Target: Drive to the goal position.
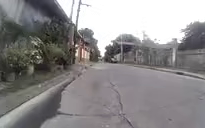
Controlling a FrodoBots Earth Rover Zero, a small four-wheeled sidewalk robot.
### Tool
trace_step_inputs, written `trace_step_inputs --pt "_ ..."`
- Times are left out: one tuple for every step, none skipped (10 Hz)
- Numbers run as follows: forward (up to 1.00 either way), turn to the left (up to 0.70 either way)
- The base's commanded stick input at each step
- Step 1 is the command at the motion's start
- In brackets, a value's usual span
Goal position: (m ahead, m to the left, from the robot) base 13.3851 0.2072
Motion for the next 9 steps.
trace_step_inputs --pt "0.70 0.00" --pt "0.70 0.00" --pt "0.70 0.00" --pt "0.70 0.00" --pt "0.70 0.00" --pt "0.70 0.00" --pt "0.70 0.00" --pt "0.70 0.00" --pt "0.70 0.00"
